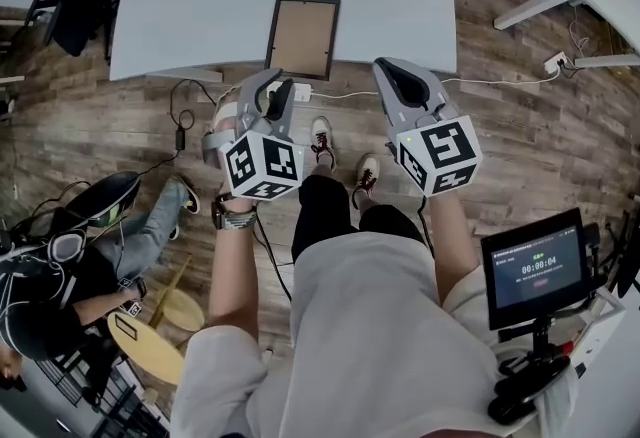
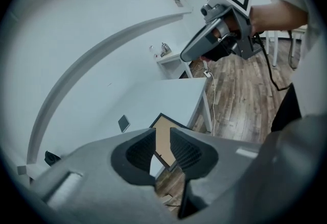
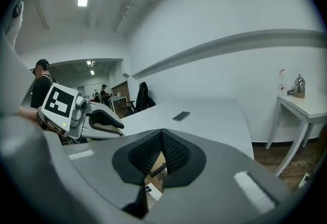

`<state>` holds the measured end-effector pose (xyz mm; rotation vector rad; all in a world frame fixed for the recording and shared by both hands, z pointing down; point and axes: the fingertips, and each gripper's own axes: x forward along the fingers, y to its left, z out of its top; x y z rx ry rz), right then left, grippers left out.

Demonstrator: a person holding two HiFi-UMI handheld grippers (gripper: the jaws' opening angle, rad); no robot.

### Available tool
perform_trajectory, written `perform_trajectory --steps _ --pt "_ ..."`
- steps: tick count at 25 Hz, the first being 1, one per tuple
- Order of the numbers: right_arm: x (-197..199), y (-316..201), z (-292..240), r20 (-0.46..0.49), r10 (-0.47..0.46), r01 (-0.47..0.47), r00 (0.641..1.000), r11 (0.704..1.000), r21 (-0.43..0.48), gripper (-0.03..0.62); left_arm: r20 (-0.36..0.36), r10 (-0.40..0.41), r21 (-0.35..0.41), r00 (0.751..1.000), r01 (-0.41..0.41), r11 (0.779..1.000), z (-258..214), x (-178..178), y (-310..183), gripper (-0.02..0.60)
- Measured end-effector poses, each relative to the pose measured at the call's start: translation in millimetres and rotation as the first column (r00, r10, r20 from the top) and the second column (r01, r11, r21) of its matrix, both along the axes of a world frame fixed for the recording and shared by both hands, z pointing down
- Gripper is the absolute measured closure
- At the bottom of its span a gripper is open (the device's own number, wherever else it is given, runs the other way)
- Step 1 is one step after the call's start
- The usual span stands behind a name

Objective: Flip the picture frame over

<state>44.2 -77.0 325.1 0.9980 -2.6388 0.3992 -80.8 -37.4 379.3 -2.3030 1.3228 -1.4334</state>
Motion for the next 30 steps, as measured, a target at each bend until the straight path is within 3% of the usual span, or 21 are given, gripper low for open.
perform_trajectory --steps 3,8,23,26,28,30 --pt "-21 -10 52 -0.016 0.005 -0.005 1.000 0.999 -0.035 0.592 -0.014 -0.006 -0.025 1.000 0.005 1.000 46 -21 -11 0.483" --pt "-31 -11 92 -0.040 -0.001 -0.002 0.999 0.998 -0.063 0.592 -0.021 0.014 -0.057 1.000 -0.015 0.998 84 -25 -14 0.476" --pt "-31 4 117 -0.043 0.016 -0.022 0.999 0.990 -0.139 0.592 0.035 0.065 -0.098 0.997 -0.061 0.993 105 -18 -3 0.462" --pt "-35 -2 150 -0.053 0.014 -0.022 0.999 0.986 -0.165 0.592 0.035 0.073 -0.117 0.997 -0.069 0.991 137 -19 -12 0.451" --pt "-39 -11 182 -0.065 0.010 -0.022 0.998 0.982 -0.185 0.592 0.059 0.089 -0.130 0.994 -0.081 0.988 170 -21 -21 0.447" --pt "-40 -15 197 -0.069 0.010 -0.024 0.998 0.980 -0.198 0.592 0.135 0.127 -0.130 0.983 -0.109 0.986 187 -22 -25 0.446"
